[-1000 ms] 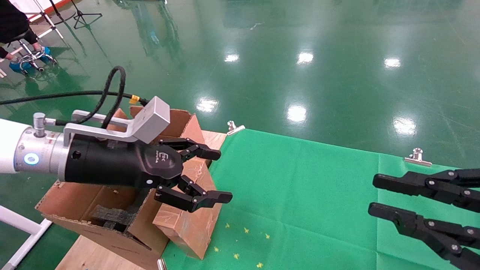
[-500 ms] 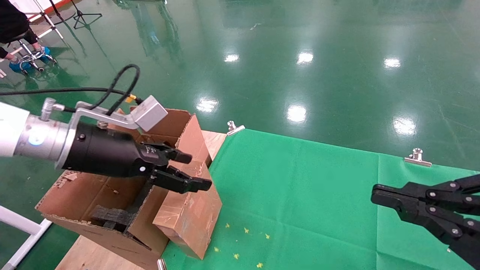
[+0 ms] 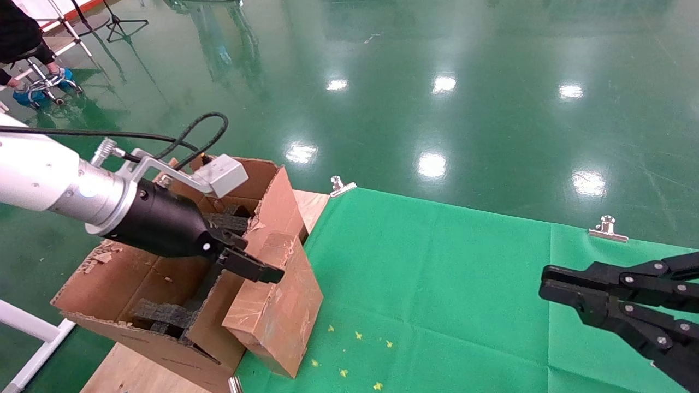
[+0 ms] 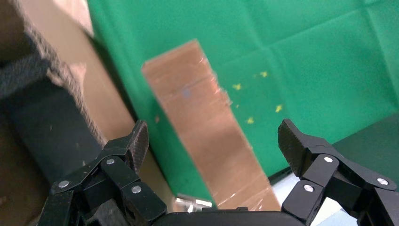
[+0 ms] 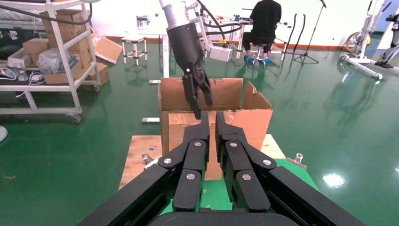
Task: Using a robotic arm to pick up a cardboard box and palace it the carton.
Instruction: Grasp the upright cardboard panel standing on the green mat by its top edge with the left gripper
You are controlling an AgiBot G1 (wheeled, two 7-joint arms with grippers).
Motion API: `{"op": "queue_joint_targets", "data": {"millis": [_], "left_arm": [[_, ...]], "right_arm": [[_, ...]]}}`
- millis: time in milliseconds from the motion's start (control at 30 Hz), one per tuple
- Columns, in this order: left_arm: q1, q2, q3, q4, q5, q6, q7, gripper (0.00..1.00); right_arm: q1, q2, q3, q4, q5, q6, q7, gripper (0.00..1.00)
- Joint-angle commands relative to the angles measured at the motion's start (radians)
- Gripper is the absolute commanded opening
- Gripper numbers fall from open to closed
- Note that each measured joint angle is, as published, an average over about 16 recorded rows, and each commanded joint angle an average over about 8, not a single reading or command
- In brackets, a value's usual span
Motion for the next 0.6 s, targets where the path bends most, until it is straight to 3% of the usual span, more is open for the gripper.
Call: {"op": "queue_joint_targets", "data": {"millis": [33,433,500,600], "left_arm": [[-0.028,0.003,0.048,0.000,0.009,0.000,-0.028,1.00],[-0.097,0.034,0.229,-0.001,-0.019,-0.009,-0.119,1.00],[-0.105,0.038,0.251,-0.001,-0.023,-0.010,-0.126,0.82],[-0.114,0.043,0.273,-0.001,-0.029,-0.011,-0.130,0.44]], "right_arm": [[0.000,0.000,0.000,0.000,0.000,0.000,0.000,1.00],[0.000,0.000,-0.001,0.000,0.001,0.000,0.000,1.00],[0.000,0.000,-0.001,0.000,0.000,0.000,0.000,1.00],[0.000,0.000,-0.001,0.000,0.000,0.000,-0.001,1.00]]}}
